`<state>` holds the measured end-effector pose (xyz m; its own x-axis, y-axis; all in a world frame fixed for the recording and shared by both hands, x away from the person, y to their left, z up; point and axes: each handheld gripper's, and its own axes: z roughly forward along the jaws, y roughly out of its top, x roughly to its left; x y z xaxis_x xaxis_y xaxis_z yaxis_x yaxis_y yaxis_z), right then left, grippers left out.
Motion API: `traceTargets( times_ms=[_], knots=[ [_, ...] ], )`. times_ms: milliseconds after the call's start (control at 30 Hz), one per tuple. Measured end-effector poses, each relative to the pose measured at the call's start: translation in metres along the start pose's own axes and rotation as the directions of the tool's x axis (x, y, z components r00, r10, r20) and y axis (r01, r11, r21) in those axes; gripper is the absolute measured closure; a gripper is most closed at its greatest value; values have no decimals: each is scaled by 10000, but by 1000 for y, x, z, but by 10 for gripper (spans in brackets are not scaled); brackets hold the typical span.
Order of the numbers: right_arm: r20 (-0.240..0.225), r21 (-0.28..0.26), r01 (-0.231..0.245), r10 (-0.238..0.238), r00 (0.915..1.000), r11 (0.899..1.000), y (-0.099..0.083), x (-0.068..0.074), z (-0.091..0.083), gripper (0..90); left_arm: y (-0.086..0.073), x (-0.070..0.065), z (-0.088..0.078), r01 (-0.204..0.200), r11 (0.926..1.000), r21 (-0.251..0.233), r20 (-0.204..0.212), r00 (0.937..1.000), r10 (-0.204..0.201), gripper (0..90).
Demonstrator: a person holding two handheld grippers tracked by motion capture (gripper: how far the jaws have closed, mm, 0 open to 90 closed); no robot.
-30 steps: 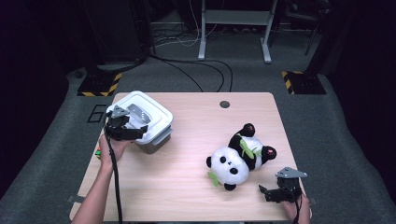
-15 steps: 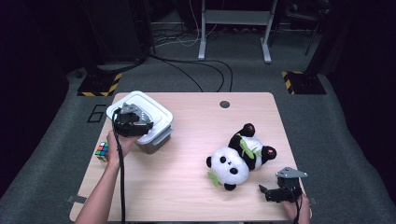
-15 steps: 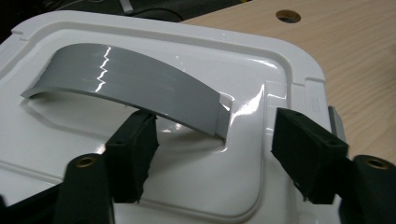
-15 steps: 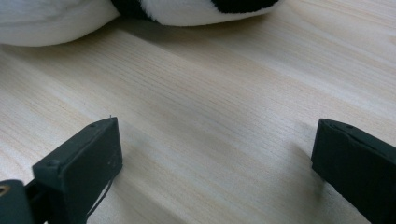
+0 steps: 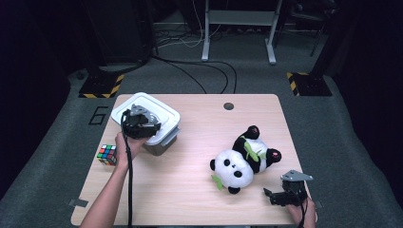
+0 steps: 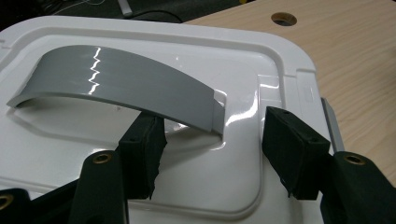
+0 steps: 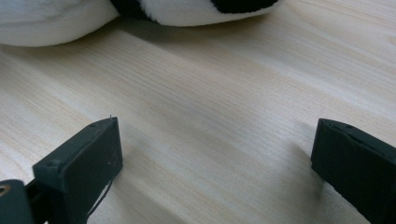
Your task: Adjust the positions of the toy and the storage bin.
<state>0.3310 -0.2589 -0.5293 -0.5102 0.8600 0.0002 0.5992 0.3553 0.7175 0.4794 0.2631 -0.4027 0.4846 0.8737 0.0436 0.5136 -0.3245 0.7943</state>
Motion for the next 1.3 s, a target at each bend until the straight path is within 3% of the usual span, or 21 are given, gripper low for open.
traceTargets(
  times_ms=[33, 433, 667, 1300],
  knots=[
    [4, -1, -4, 4, 10000, 10000, 0, 0, 0, 12, 1, -1, 1, -152, 9999, 64, -25, 9999, 152, 390],
    [7, 0, -2, 2, 10000, 10000, 0, 0, 0, 12, 14, -21, 17, -346, 9994, -77, 333, 9988, 349, 396],
    [8, 0, -2, 2, 10000, 10000, 0, 0, 0, 13, 22, -36, 28, -225, 9996, -197, 350, 9991, 232, 397],
    [16, -1, -5, 5, 10000, 10000, 0, 0, 0, 13, 39, -69, 49, -383, 9988, -298, 571, 9976, 399, 403]
  ],
)
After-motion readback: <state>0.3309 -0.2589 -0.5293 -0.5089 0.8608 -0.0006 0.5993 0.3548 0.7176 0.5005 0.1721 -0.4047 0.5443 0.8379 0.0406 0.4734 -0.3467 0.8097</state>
